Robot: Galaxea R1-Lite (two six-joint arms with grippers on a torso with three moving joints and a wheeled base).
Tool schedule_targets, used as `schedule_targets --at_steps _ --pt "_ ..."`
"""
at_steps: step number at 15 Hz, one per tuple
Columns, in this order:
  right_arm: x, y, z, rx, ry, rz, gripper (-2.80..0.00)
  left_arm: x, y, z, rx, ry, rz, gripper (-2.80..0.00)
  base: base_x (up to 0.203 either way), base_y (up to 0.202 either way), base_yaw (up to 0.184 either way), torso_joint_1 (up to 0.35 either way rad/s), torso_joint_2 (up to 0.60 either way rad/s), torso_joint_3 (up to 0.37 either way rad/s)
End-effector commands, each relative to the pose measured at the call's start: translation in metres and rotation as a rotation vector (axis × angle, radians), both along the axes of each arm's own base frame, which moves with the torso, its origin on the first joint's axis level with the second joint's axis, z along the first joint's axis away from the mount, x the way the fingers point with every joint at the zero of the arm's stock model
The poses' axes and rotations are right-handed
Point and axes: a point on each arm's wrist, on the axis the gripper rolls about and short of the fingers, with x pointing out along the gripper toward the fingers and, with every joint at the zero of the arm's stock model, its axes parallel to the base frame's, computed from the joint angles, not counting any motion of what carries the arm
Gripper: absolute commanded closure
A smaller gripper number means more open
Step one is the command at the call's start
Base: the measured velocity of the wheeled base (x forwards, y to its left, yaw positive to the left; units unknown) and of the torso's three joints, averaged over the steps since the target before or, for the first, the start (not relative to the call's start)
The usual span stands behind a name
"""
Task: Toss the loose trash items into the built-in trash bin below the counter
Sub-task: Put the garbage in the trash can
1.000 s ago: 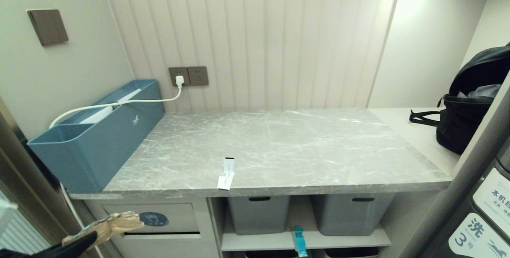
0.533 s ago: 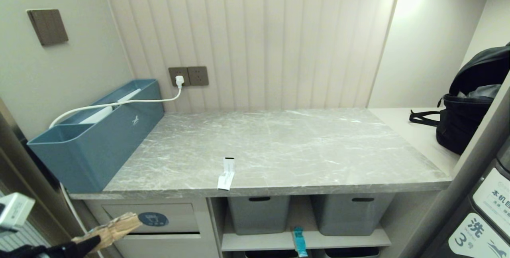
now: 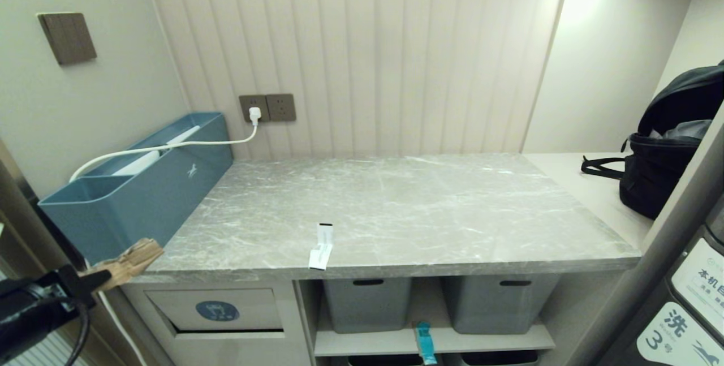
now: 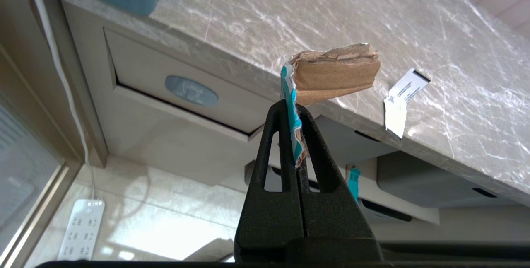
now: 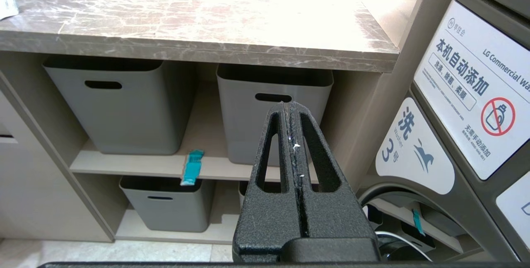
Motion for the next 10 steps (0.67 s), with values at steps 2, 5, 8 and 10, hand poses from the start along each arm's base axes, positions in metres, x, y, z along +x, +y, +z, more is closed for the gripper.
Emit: schedule_targets --at_steps 2,5,8,10 --pt "0.0002 0.0000 0.0000 -0.001 0.003 0.000 0.00 0.0041 0.0019 -0.0050 -0.003 0.026 0.006 0.00 0.000 0.000 0.000 0.000 0.00 0.000" --pt "0.0001 0.0000 0.0000 -0.001 0.002 0.000 0.00 0.0041 0.0022 -0.0074 -0.003 0.037 0.011 0.00 0.000 0.000 0.000 0.000 0.00 0.000" --pt "0.0002 0.0000 0.0000 0.000 0.003 0.000 0.00 0.0009 0.0017 -0.0093 -0.005 0.039 0.011 0.00 0.000 0.000 0.000 -0.017 0.03 0.021" --pt "0.0002 -0.0002 0.0003 0.039 0.003 -0.006 0.00 -0.0003 0.0017 -0.0111 -0.006 0.045 0.013 0.00 0.000 0.000 0.000 -0.154 0.35 0.182"
